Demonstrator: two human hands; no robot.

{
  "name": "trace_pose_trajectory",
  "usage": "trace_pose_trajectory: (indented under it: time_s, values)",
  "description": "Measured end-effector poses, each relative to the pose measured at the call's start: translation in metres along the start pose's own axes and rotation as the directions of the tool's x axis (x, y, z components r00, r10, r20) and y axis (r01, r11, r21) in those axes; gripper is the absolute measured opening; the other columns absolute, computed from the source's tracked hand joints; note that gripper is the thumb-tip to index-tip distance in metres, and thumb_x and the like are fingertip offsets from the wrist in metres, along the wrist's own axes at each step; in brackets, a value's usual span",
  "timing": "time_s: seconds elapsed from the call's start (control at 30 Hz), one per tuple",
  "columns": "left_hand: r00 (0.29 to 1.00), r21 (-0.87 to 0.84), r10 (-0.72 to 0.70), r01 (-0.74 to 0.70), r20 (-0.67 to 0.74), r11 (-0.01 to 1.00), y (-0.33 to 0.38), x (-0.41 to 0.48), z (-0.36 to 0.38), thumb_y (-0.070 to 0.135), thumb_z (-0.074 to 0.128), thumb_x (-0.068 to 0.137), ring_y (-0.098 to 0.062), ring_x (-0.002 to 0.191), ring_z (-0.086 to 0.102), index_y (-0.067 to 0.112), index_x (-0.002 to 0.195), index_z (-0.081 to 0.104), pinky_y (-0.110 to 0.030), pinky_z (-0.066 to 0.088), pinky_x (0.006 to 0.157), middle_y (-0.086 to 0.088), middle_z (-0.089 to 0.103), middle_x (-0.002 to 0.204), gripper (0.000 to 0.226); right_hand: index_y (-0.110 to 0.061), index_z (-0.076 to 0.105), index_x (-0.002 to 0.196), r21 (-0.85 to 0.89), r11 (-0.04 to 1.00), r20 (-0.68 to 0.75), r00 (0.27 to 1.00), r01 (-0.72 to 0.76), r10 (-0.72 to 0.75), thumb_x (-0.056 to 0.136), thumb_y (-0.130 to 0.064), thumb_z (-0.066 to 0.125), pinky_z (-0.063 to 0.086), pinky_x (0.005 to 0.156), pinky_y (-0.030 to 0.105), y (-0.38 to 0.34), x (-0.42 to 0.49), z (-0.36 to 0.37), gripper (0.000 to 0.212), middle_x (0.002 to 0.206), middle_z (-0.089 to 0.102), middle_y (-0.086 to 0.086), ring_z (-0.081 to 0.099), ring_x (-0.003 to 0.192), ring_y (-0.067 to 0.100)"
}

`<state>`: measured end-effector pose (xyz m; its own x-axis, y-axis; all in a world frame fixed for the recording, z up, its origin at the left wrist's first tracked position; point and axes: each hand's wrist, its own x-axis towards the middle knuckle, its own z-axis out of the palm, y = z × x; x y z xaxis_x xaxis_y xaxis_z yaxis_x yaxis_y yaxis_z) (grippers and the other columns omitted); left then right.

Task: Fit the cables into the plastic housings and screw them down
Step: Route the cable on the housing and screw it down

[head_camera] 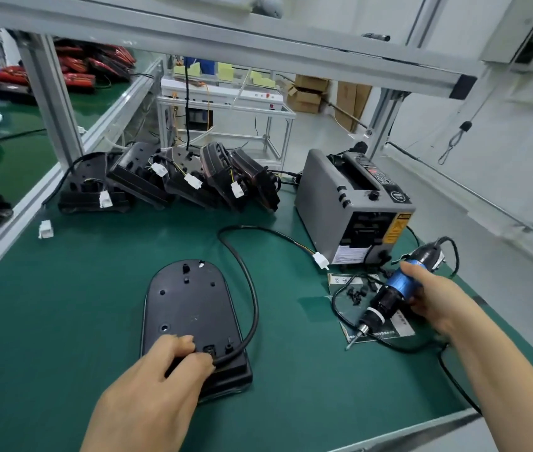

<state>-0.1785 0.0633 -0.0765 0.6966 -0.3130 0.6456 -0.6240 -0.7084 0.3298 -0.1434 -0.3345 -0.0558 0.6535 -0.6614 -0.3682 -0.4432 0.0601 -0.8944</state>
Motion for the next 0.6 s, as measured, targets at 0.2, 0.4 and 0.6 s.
trace_pose_trajectory:
  time_s: [0.2,0.4,0.6]
  values:
    - [1.0,-0.005,-0.015,0.015,-0.013,1.0,0.003,0.003,-0.002,0.031,0.045,0.081,-0.018,0.063,0.066,0.032,0.085,0.05,-0.027,0.046,0.04,0.011,0.051,0.095,0.006,-0.008,0.058,0.091,-0.185,0.983,0.028,0.999,-0.019,0.025,0.084,-0.042,0.062,0.037,0.055,0.029,-0.006,0.003,-0.005,0.035,0.071,0.058,0.01,0.048,0.057,0.019]
    - [0.999,-0.014,-0.031,0.031,-0.024,0.999,0.005,0.003,-0.001,0.03,0.045,0.081,-0.017,0.059,0.063,0.032,0.084,0.05,-0.025,0.046,0.04,0.011,0.052,0.093,0.006,-0.009,0.057,0.084,-0.388,0.921,0.049,0.996,-0.045,0.07,0.085,-0.047,0.056,0.039,0.059,0.027,-0.012,0.008,0.002,0.038,0.054,0.058,0.006,0.046,0.057,0.019]
    - [1.0,-0.016,0.01,-0.01,-0.02,1.0,0.004,0.004,0.0,0.029,0.046,0.084,-0.016,0.064,0.066,0.031,0.082,0.049,-0.022,0.046,0.043,0.002,0.063,0.081,0.005,-0.008,0.055,0.086,-0.407,0.905,0.036,0.989,-0.119,0.147,0.084,-0.042,0.059,0.051,0.06,0.03,-0.015,0.006,-0.008,0.034,0.049,0.056,0.006,0.048,0.053,0.022]
